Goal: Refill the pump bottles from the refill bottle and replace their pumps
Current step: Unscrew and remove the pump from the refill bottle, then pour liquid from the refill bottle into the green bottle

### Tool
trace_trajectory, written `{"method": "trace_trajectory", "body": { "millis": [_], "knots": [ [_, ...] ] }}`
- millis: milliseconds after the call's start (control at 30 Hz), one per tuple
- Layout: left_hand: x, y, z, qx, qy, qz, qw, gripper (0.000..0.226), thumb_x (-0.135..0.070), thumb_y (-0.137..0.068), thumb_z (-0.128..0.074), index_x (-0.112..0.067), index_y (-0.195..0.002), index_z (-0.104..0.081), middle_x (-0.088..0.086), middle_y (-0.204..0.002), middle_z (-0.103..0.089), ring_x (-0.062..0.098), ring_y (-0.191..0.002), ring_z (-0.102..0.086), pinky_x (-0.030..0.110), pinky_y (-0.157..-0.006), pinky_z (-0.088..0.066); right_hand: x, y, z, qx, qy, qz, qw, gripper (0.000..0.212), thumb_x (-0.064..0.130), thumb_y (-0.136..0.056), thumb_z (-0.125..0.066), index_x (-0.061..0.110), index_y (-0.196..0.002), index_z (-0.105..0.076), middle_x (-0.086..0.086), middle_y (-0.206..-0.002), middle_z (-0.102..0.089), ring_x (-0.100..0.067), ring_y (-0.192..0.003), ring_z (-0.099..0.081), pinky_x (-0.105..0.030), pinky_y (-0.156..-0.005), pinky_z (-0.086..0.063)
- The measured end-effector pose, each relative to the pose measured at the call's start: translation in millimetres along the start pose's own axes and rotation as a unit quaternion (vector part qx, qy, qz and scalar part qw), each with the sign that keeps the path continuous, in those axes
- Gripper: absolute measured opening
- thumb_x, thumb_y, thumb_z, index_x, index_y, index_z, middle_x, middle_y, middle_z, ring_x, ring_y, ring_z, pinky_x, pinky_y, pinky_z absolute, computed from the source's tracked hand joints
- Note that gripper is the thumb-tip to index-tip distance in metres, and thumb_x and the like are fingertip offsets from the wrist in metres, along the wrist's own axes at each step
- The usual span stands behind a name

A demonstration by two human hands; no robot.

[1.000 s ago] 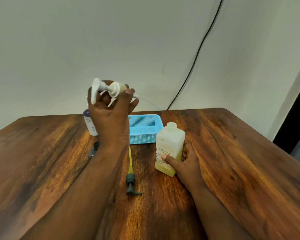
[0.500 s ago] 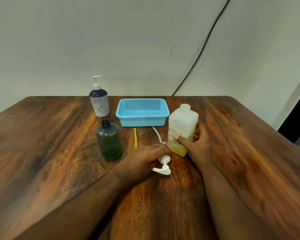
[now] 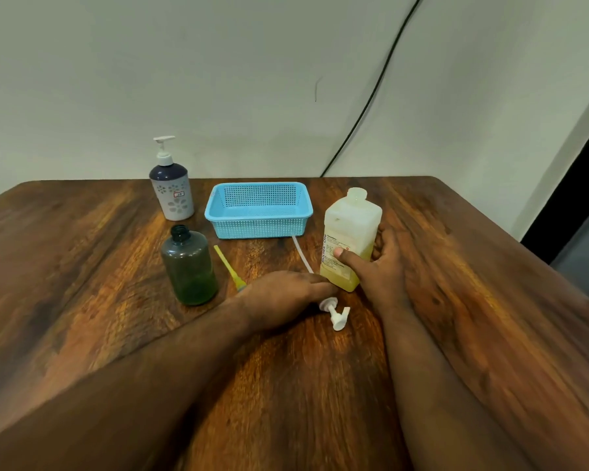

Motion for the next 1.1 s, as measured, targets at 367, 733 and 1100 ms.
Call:
{"method": "trace_trajectory", "body": {
  "millis": [367,733,1100],
  "knots": [
    [5.4,9.0,1.0,-0.032,0.040,0.058,0.997,0.041,-0.013,-0.099,-0.053,-0.019,-0.139,-0.051,0.004,-0.136,-0.060,0.020,-0.120,-0.058,0.040,-0.096,-0.052,2.8,1.8,-0.6,-0.001,-0.002,-0.001,1.000,0.085,0.048,-0.055,-0.082,0.032,-0.129,-0.043,0.007,-0.122,-0.060,-0.015,-0.109,-0.062,-0.040,-0.082,-0.059],
    [8.2,26.0,2.2,-0.050,0.063,0.081,0.993,0.043,-0.010,-0.097,-0.054,-0.016,-0.139,-0.053,0.005,-0.141,-0.057,0.021,-0.130,-0.053,0.035,-0.101,-0.048,0.9,1.0,-2.2,-0.011,0.009,-0.004,1.000,0.081,0.035,-0.065,-0.085,0.026,-0.133,-0.041,-0.001,-0.132,-0.057,-0.020,-0.116,-0.059,-0.045,-0.086,-0.058],
    [13.4,73.0,24.5,-0.197,0.092,0.114,0.969,0.038,-0.005,-0.094,-0.062,-0.011,-0.132,-0.061,0.006,-0.135,-0.063,0.017,-0.129,-0.055,0.031,-0.104,-0.049,13.8,10.6,-1.7,-0.018,0.020,0.013,1.000,0.085,0.035,-0.069,-0.083,0.028,-0.140,-0.037,0.000,-0.141,-0.050,-0.014,-0.119,-0.053,-0.031,-0.085,-0.054]
  ]
}}
Point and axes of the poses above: each hand's wrist, its own y-axis away from the middle knuckle, its own z-axis out of the back of the hand, x = y × z, the point moved 6 cm from there along -y, towards the middle knuckle
